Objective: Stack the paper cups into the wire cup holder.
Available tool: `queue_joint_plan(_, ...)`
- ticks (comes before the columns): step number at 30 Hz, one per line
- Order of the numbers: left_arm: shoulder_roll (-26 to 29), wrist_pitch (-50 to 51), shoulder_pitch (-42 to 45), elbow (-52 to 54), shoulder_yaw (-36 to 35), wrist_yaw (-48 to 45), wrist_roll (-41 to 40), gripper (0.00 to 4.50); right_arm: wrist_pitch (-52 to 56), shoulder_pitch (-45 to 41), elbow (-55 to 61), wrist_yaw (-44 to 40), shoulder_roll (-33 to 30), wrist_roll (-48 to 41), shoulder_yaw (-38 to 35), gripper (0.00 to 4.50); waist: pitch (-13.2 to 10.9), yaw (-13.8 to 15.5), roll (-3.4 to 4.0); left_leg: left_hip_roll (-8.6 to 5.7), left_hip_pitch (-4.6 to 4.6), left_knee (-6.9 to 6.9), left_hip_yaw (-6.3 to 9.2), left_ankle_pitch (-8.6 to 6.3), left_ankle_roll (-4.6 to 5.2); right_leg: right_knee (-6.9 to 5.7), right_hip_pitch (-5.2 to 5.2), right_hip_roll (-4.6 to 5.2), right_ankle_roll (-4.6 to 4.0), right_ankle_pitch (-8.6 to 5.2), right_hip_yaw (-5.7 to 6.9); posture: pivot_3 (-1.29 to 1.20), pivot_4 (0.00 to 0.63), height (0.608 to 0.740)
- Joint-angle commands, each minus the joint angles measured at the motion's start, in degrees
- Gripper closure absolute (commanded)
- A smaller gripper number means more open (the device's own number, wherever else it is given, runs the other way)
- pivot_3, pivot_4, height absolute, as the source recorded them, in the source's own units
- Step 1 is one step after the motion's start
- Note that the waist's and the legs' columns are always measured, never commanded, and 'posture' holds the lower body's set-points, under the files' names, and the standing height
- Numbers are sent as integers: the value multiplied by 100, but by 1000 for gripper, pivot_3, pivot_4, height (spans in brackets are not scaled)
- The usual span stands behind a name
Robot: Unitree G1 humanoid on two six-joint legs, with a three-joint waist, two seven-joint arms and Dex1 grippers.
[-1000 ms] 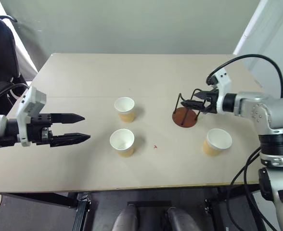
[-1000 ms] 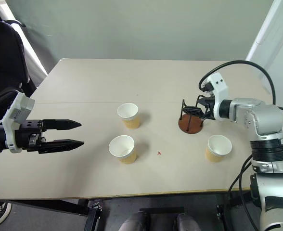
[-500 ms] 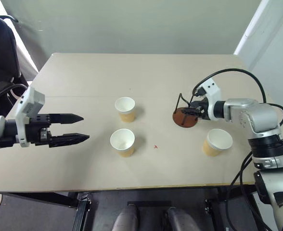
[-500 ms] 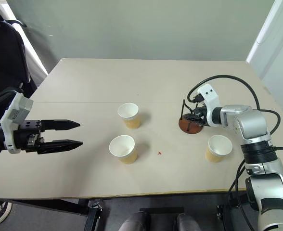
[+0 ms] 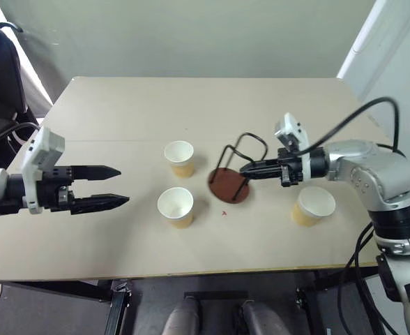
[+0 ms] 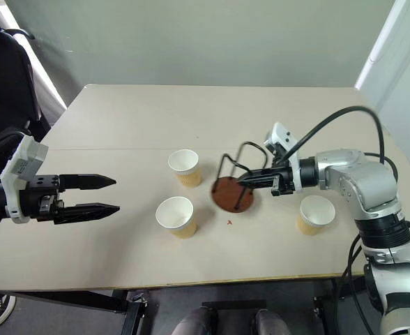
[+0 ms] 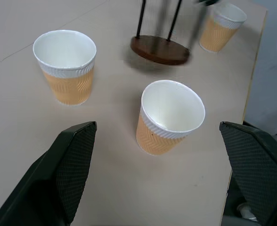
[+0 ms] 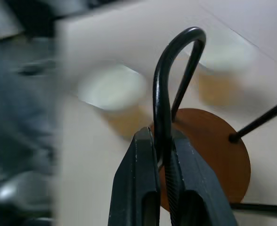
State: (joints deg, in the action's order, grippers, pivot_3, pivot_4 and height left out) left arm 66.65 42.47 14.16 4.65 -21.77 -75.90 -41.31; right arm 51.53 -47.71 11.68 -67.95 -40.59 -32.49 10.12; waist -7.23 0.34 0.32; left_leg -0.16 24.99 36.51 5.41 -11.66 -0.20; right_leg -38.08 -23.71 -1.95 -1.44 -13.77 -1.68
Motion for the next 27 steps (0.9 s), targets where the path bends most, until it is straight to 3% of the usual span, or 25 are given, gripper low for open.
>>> queue_joint_plan(1, 67, -90, 204, 38, -48, -26, -21, 0, -548, 58, 494, -567, -151, 241, 630, 4473, 3, -1, -5, 0, -2, 2, 1, 1, 2, 0, 3, 0, 0, 0, 0, 0, 150, 740)
queue_joint_plan(7, 37, -44, 252, 111, 0, -11, -36, 0, -1585, 12, 29, -1048, -287, 1145, 1390, 4473, 3, 1, -5, 0, -5, 9, 3, 6, 12, -5, 7, 1, -7, 4, 1, 0, 150, 740)
queue_joint_plan(19, 94, 67, -213, 339, -430, 66, -77, 0, -2753, 139, -517, -1473, -9, 1815, 1586, 4473, 3, -12, -6, 2, -5, -1, 3, 4, 12, -5, 2, 0, -11, 3, 4, 0, 150, 740)
queue_joint_plan(27, 92, 65, -219, 361, -431, 102, -80, 0, -2983, 94, -801, -1510, 171, 2079, 1571, 4473, 5, -12, -8, 2, -10, 3, 3, 4, 11, -10, 7, 0, -15, 4, 4, 0, 150, 740)
